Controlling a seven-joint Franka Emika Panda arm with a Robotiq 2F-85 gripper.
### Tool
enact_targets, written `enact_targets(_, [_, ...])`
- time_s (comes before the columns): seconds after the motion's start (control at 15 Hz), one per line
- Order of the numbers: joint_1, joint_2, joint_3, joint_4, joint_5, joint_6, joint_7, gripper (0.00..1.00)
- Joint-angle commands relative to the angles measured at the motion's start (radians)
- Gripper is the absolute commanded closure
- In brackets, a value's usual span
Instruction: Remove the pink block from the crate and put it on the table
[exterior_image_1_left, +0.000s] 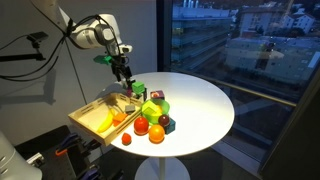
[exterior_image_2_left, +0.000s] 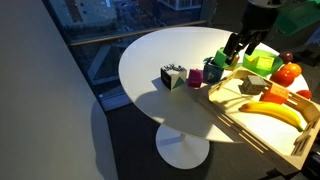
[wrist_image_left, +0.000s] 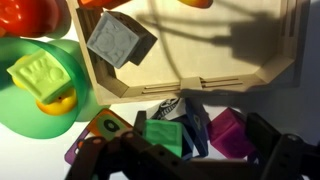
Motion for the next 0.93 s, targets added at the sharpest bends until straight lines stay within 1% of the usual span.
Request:
enact_targets(0.0, [-0.026, -0.066, 0.011, 0.0, 0.055, -0.122, -0.068, 0.0])
enact_targets(0.33, [-0.054, -0.126, 0.007, 0.003, 0.109, -0.249, -0.126, 0.0])
enact_targets(0.87, [-0.106, -0.233, -0.005, 0.014, 0.177, -0.411, -0.11, 0.0])
